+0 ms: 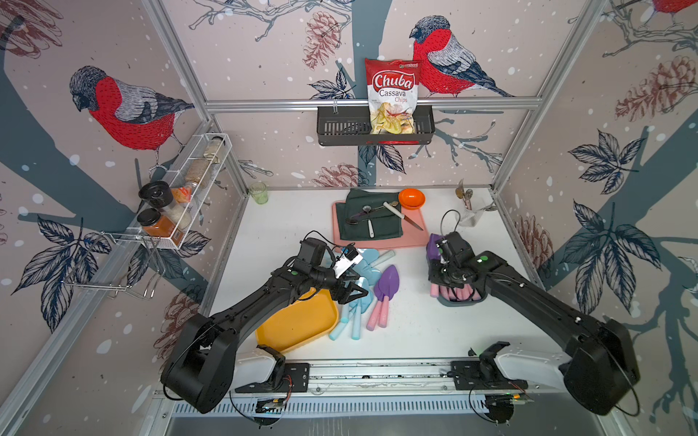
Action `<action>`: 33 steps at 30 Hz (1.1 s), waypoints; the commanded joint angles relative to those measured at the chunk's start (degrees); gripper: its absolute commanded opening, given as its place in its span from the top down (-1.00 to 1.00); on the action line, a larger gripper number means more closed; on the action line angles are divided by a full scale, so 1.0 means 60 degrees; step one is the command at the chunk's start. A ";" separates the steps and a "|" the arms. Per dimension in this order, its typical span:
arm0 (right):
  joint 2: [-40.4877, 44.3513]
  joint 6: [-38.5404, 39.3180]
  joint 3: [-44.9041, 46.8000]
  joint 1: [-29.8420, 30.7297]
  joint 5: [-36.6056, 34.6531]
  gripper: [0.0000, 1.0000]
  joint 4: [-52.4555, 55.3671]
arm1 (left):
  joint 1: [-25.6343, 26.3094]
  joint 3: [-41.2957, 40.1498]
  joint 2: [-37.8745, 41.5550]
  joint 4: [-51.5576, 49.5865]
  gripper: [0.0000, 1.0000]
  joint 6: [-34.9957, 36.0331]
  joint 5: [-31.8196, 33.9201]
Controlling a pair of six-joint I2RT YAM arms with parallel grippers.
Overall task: Sort the small shovels by color and place them into the storage box
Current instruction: Pick up the shovel from the center of the board, then place the shovel in the storage box.
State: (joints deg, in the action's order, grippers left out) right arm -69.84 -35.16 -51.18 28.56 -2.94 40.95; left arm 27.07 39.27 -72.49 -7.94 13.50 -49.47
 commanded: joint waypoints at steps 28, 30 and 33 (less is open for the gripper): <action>-0.1773 0.2364 -0.0521 -0.2024 0.0424 0.12 0.0273 | 0.0020 0.0006 0.0183 0.0006 -0.57 0.0094 -0.0104; -0.1828 0.2333 -0.0567 -0.1971 0.0284 0.12 0.0370 | 0.0026 0.0009 0.0176 0.0006 -0.57 0.0102 -0.0104; -0.1944 0.2300 -0.0602 -0.1857 0.0212 0.12 0.0425 | 0.0029 0.0009 0.0167 0.0006 -0.57 0.0105 -0.0102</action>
State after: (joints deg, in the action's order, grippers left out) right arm -81.06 -21.17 -54.33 16.88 -0.19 42.33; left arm 27.14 39.29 -71.64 -7.94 13.52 -49.45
